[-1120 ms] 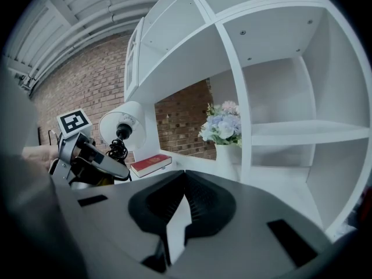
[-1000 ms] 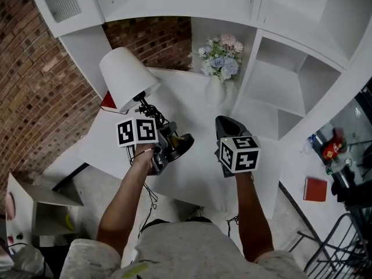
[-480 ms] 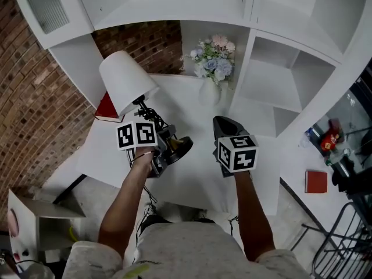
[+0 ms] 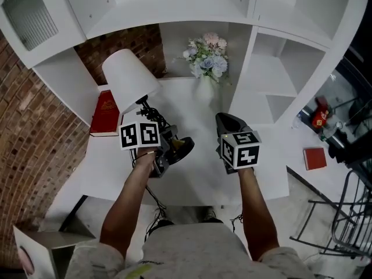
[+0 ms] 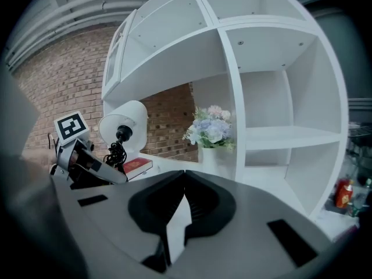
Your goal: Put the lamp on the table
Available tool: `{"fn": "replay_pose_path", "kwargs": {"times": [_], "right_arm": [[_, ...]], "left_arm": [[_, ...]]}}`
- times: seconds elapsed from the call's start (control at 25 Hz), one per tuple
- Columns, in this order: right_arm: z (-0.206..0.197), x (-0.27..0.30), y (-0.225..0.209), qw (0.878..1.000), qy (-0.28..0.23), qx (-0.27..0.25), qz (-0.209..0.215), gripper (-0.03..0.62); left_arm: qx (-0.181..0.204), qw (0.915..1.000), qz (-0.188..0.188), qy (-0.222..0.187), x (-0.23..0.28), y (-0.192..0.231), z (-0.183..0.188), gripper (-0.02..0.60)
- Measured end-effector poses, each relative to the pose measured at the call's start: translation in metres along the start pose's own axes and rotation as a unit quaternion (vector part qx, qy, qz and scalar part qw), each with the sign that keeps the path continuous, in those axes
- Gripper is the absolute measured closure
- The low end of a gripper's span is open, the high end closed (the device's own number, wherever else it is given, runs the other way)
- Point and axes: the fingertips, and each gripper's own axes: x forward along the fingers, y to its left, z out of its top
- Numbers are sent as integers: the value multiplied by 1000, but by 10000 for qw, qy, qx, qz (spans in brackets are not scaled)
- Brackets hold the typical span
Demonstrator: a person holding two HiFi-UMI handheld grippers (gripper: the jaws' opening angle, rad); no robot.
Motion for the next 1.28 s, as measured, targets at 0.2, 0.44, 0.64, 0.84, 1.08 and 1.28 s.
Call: {"fn": "replay_pose_path", "kwargs": {"times": [0.2, 0.44, 0.64, 0.84, 1.08, 1.28], "right_arm": [[2, -10, 7, 9993, -2, 1, -368, 589], [1, -25, 16, 9977, 28, -126, -659, 589], [-1, -37, 19, 9960, 29, -112, -888, 589], [-5, -51, 18, 9932, -10, 21, -1161, 589], [-14, -75, 14, 9882, -57, 187, -1521, 589], [-22, -95, 15, 9837, -85, 293, -1774, 589]], "left_arm": [[175, 9993, -273, 185, -6, 1, 2, 506], [481, 9970, -507, 321, -7, 0, -1, 506], [794, 9936, -662, 458, -3, -6, -7, 506], [1288, 9867, -791, 601, 5, -14, -13, 508], [1770, 9765, -1012, 705, 14, -29, -28, 508], [2098, 9678, -1145, 790, 20, -36, -44, 509]]}}
